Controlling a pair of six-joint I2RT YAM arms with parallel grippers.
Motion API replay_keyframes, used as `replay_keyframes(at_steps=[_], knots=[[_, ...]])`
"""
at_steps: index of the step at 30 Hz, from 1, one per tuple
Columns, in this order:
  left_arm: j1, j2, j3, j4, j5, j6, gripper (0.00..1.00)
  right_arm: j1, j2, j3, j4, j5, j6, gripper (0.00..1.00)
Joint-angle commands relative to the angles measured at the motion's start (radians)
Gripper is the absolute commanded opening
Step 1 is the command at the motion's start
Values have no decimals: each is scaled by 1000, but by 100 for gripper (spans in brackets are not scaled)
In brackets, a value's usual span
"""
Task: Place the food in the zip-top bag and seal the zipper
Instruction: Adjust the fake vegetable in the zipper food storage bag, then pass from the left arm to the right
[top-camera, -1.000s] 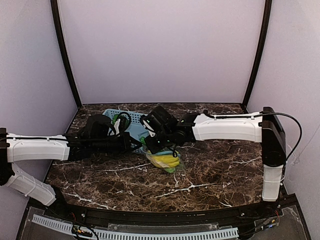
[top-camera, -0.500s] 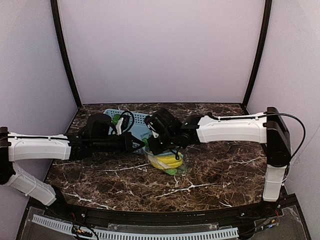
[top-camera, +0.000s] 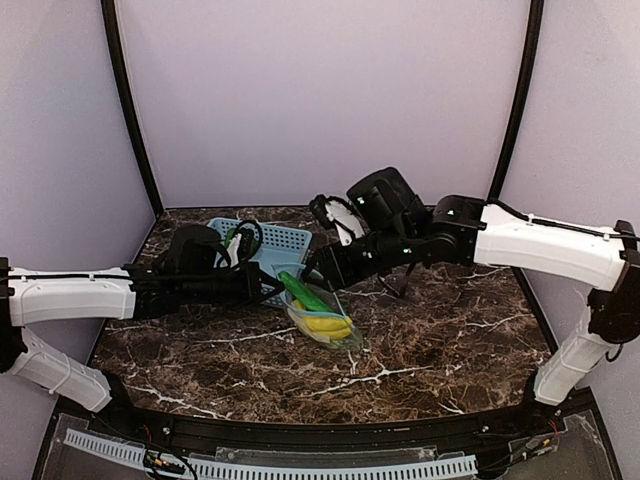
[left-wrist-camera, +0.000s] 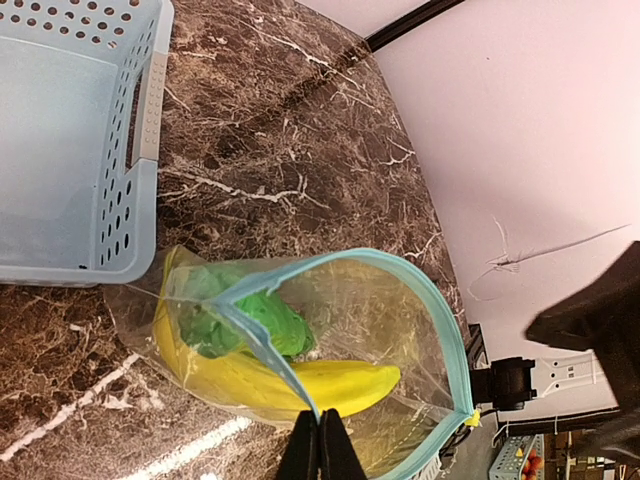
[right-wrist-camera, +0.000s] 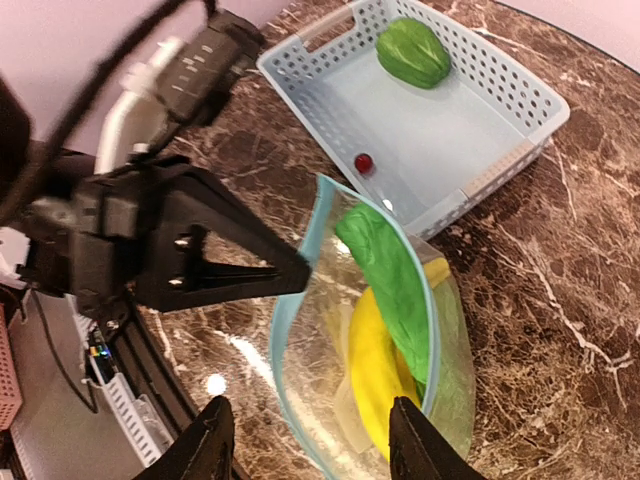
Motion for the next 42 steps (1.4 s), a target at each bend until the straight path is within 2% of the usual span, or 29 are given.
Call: replay_keyframes(at_steps=[1,6,11,24,40,42], knots=[[-3,5,24,2,4,-5,1,-3,-77,-48,5,-119,31,53],[-3,12,32,2,9,-2,1,-5,-116,-86,-31,-7,63,54],[-3,12,29,6,11,-6,1,-3,-52,-35,-157,141,86,48],[-3,14,27,6,14,-11,1,4,71,57,-160,171,57,34],[-3,18,38,5,22,-5,1,6,112,106,-187,209,79,0],[-3,16,41,0,20,1,1,6,96,103,-193,225,86,0]])
